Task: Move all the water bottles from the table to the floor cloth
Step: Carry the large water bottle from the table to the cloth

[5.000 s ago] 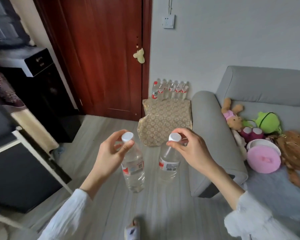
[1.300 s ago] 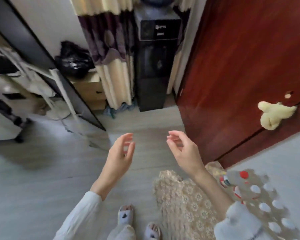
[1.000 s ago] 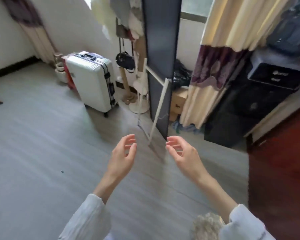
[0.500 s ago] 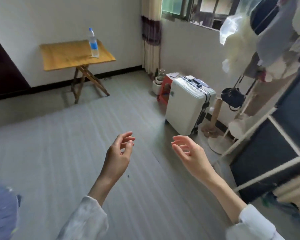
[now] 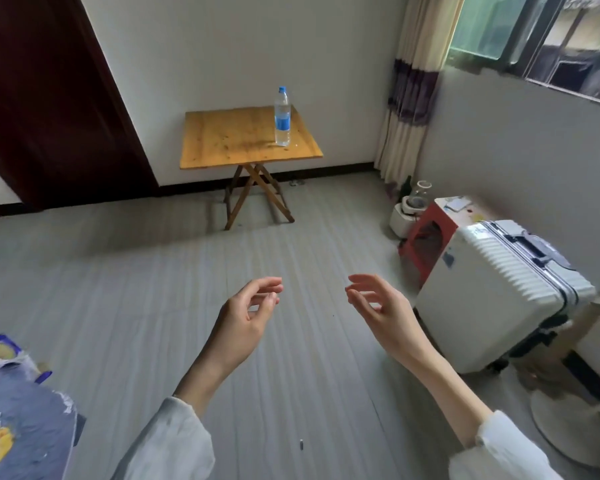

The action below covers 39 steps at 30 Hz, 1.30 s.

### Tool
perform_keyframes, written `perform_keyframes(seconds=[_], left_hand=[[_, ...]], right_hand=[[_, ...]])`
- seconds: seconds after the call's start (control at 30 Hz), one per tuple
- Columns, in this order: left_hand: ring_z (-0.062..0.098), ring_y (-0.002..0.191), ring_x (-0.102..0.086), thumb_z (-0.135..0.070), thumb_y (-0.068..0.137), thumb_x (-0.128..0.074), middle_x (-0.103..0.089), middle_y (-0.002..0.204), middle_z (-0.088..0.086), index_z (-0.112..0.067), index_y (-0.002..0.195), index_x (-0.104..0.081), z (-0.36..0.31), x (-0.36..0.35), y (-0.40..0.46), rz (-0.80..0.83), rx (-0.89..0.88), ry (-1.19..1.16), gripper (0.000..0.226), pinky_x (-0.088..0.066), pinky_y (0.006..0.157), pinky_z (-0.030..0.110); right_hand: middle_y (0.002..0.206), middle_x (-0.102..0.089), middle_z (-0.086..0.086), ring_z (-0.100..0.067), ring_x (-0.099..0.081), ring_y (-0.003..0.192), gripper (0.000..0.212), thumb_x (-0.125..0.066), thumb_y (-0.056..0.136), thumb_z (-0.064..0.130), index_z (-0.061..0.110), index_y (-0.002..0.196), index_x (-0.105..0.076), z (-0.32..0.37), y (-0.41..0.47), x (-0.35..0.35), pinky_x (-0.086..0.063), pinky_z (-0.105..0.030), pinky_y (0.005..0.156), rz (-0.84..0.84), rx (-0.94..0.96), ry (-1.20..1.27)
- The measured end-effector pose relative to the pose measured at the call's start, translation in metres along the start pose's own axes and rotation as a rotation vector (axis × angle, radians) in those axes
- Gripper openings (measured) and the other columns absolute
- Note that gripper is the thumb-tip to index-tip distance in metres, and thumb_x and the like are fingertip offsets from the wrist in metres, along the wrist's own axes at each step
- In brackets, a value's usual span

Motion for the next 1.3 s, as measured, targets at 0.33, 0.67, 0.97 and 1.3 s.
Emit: perform_keyframes(seconds=[0.33, 0.67, 0.97, 1.3], left_hand=[[0.005, 0.094, -0.065, -0.017, 0.091, -0.049, -0.068, 0.101, -0.009, -0.036, 0.096, -0.061, 0.064, 0.049, 0.213, -0.102, 0.088, -0.020, 0.023, -0.052, 0.089, 0.039], [0.006, 0.098, -0.063, -0.017, 0.092, -0.047, -0.066, 0.104, -0.010, -0.035, 0.100, -0.058, 0.103, 0.120, 0.495, -0.071, 0.037, -0.034, 0.023, -0.051, 0.083, 0.025], [0.007, 0.098, -0.063, -0.022, 0.092, -0.048, -0.067, 0.103, -0.011, -0.041, 0.098, -0.057, 0.158, 0.117, 0.689, 0.054, 0.100, -0.032, 0.021, -0.052, 0.087, 0.030], [0.009, 0.103, -0.059, -0.027, 0.091, -0.049, -0.064, 0.104, -0.015, -0.044, 0.094, -0.057, 0.222, 0.103, 0.919, 0.081, 0.174, -0.005, 0.019, -0.049, 0.090, 0.032]], right_hand=[[0.096, -0.067, 0.004, -0.012, -0.064, 0.090, 0.019, -0.057, 0.087, 0.025, 0.022, 0.106, -0.058, -0.011, 0.240, -0.049, -0.053, -0.031, 0.081, 0.087, 0.003, 0.052], [0.101, -0.066, 0.002, -0.013, -0.063, 0.093, 0.019, -0.055, 0.088, 0.027, 0.023, 0.107, -0.056, 0.004, 0.515, -0.122, -0.053, -0.038, 0.085, 0.052, 0.029, 0.056], [0.101, -0.067, 0.003, -0.012, -0.064, 0.093, 0.016, -0.055, 0.087, 0.031, 0.029, 0.103, -0.056, -0.033, 0.698, -0.149, -0.053, -0.039, 0.085, 0.013, -0.074, 0.055], [0.102, -0.066, 0.002, -0.013, -0.063, 0.092, 0.021, -0.055, 0.088, 0.031, 0.024, 0.107, -0.057, -0.098, 0.933, -0.172, -0.054, -0.037, 0.083, 0.009, -0.135, 0.060]])
Point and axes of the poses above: each hand's wrist, its own y-axis towards the middle knuckle, its own x-axis out of the back of the hand, z = x × y, the point moved 9 cm from there along y, towards the middle knuckle
